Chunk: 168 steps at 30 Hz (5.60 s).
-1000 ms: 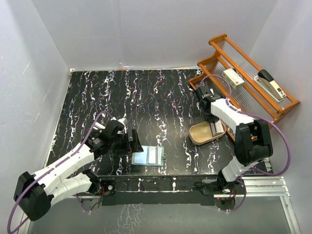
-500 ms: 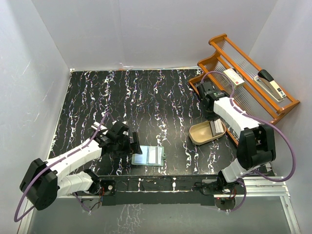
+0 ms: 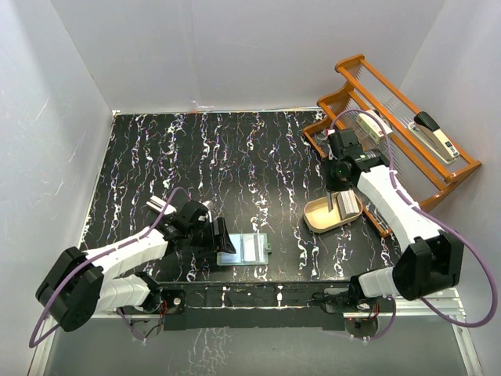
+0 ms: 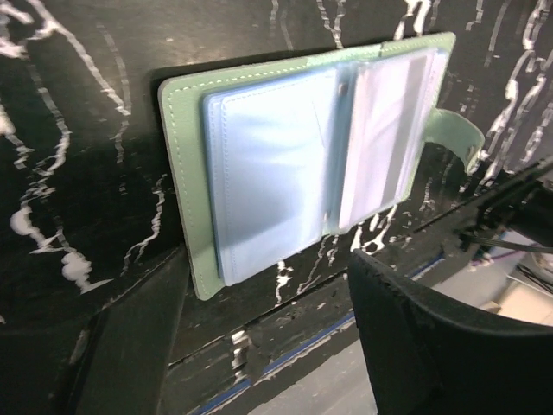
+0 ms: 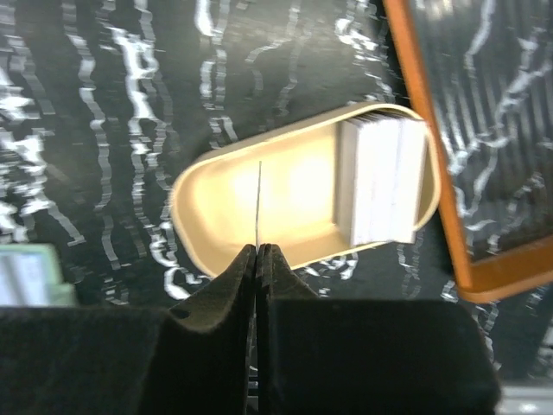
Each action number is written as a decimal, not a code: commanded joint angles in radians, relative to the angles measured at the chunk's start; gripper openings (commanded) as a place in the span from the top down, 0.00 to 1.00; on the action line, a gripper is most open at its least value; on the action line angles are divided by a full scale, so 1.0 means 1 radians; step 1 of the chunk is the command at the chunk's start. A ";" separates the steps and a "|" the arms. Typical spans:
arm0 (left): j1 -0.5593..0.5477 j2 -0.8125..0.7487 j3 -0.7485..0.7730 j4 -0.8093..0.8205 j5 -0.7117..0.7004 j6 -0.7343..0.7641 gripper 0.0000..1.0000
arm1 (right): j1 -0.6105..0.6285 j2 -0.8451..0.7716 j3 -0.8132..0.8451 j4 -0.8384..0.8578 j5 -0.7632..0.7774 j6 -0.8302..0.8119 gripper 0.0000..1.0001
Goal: Put the credit cards into the card holder
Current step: Pick up the credit card from the storage box, then insert the credit card into the card holder.
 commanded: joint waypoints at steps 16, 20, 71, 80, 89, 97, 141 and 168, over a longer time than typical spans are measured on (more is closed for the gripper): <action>0.000 -0.132 0.187 -0.046 0.104 -0.141 0.16 | 0.043 -0.339 -0.250 0.528 -0.791 0.415 1.00; 0.000 -0.158 0.221 0.106 0.194 -0.225 0.20 | 0.062 -0.406 -0.307 0.695 -0.901 0.534 1.00; 0.000 -0.138 0.386 -0.351 -0.198 -0.205 1.00 | 0.190 -0.416 -0.487 0.575 -0.559 0.598 0.47; -0.001 -0.077 0.356 -0.336 -0.197 -0.162 1.00 | 0.229 -0.312 -0.482 0.512 -0.462 0.518 0.48; -0.001 -0.050 0.154 0.033 0.088 -0.157 1.00 | 0.357 -0.154 -0.442 0.504 -0.322 0.463 0.47; 0.003 -0.047 0.062 0.165 0.128 -0.144 1.00 | 0.481 0.003 -0.359 0.481 -0.232 0.409 0.47; 0.005 0.053 -0.115 0.414 0.150 -0.219 1.00 | 0.622 0.060 -0.422 0.470 -0.069 0.446 0.88; 0.005 0.105 -0.129 0.460 0.106 -0.199 1.00 | 0.625 0.057 -0.444 0.487 -0.070 0.448 0.92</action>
